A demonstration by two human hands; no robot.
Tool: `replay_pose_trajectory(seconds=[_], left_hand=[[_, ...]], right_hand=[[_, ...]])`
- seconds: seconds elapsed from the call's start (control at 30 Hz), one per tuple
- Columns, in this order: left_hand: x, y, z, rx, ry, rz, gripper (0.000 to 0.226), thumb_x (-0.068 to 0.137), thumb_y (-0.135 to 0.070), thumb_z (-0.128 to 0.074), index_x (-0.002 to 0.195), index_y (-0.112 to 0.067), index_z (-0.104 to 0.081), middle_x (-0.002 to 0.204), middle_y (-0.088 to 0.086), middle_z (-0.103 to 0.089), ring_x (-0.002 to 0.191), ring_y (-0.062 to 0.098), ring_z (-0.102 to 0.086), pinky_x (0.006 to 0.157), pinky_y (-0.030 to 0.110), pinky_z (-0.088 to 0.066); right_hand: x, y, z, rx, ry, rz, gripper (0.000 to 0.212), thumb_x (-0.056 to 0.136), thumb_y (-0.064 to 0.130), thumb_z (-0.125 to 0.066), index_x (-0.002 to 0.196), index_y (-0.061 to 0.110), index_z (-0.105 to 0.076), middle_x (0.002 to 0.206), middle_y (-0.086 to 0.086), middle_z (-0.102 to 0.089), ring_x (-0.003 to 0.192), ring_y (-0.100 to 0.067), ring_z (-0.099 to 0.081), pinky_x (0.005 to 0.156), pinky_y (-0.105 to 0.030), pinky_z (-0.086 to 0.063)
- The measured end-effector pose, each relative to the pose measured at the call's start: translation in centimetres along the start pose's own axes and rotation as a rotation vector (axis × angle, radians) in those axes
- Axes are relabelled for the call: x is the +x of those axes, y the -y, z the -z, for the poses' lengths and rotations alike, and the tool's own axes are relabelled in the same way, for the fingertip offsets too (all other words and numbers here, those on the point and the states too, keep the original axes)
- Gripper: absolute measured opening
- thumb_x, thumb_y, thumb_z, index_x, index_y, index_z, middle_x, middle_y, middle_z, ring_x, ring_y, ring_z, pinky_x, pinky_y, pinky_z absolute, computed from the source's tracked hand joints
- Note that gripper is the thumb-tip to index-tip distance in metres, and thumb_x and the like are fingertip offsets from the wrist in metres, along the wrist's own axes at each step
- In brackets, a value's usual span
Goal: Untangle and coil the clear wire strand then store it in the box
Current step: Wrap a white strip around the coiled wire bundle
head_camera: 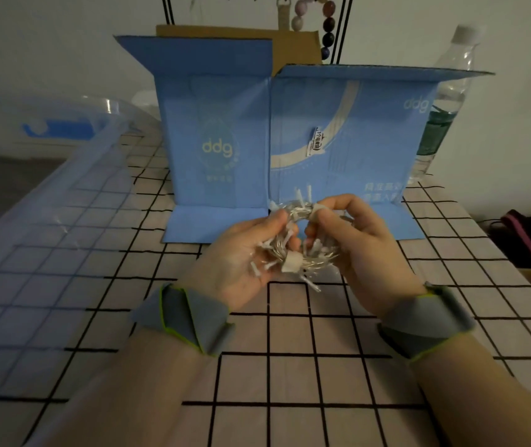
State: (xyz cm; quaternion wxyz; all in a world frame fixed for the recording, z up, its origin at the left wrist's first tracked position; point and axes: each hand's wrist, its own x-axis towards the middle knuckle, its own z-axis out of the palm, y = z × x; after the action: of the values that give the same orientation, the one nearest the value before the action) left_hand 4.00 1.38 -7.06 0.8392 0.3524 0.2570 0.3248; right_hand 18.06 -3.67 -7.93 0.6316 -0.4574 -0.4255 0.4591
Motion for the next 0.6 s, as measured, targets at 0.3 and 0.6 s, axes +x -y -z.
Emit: replay_pose_trajectory(seconds=[0.3,0.6], left_hand=[[-2.2,-0.8,-1.2,0.156,-0.148,-0.194,0.03,0.097,-0.024,-0.041,0.079,-0.006,-0.057,0.057,0.0,-0.056,0.043,0.005,-0.048,0.046,0.016,-0.041],[-7.3,-4.8,-1.7,0.76,-0.388,-0.492,0.026,0.094,-0.025,-0.048,0.114,-0.009,-0.054,0.087,0.007,-0.062,0.063,0.013,-0.059,0.061,0.026,-0.048]], right_hand=[[-0.8,2.5,-2.7,-0.108,0.045,-0.135,0.007,0.093,0.012,-0.048,0.089,0.01,-0.054,0.079,-0.007,-0.059,0.068,-0.02,-0.056,0.063,-0.031,-0.051],[-2.6,5.1,-8.0,-0.089,0.043,-0.099,0.016,0.092,0.013,-0.05,0.076,0.009,-0.052,0.067,-0.005,-0.053,0.048,-0.01,-0.056,0.046,-0.021,-0.047]])
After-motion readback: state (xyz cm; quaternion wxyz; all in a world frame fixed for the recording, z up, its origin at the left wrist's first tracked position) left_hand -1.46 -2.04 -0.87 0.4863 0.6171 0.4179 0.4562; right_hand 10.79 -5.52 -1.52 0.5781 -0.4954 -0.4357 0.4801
